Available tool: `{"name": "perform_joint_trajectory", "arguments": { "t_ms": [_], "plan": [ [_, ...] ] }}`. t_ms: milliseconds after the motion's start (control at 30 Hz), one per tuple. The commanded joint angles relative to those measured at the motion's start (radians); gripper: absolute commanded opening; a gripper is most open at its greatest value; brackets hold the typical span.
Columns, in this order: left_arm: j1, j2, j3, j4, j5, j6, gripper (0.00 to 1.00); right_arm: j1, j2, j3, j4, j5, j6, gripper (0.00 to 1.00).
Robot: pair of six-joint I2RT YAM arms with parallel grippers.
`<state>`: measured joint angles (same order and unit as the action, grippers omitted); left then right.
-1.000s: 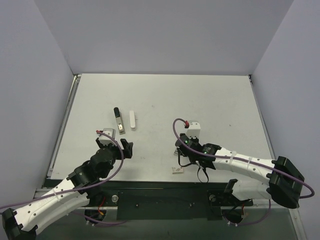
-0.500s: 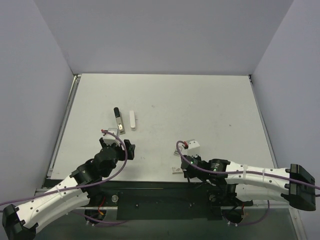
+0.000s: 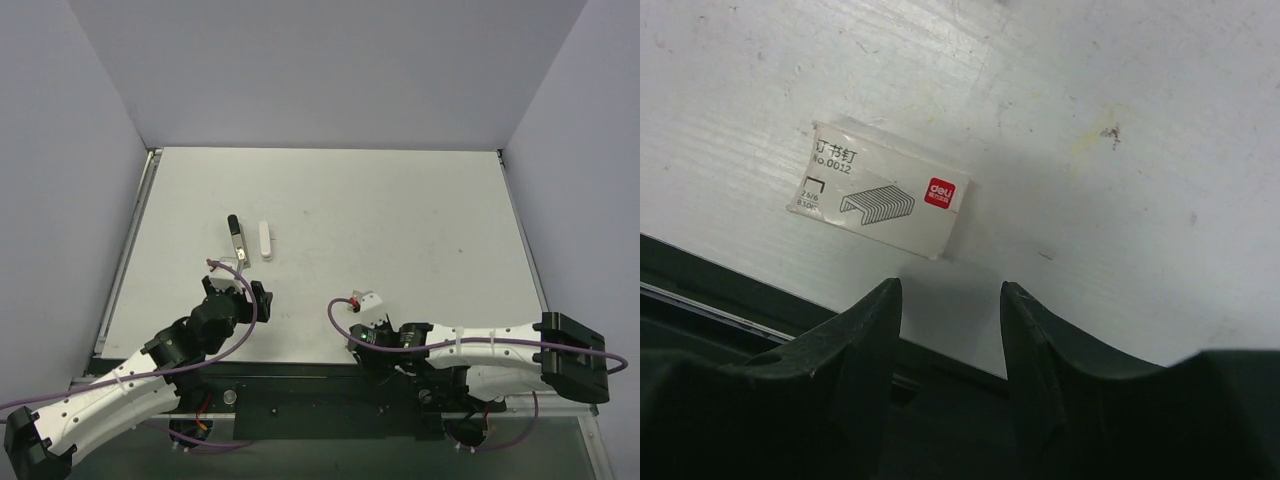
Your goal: Unload the staples from the stapler
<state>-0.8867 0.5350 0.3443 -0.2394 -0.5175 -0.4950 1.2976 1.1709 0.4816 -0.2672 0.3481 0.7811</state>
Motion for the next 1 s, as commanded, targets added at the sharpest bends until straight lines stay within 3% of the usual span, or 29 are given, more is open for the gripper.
{"name": "perform_joint_trajectory", "arguments": {
  "t_ms": [0,467,967],
  "plan": [
    [0.005,-0.003,0.035,0.003,0.011,-0.011,0.9,0.006,0.051,0.015,0.057,-0.017,-0.06,0.4],
    [0.005,-0.003,0.015,0.015,-0.003,-0.001,0.91,-0.052,0.13,0.041,0.186,-0.123,-0.18,0.4],
    [0.005,-0.024,-0.007,0.009,0.001,-0.01,0.91,-0.124,0.338,0.175,0.313,-0.173,-0.22,0.39]
  ]
}}
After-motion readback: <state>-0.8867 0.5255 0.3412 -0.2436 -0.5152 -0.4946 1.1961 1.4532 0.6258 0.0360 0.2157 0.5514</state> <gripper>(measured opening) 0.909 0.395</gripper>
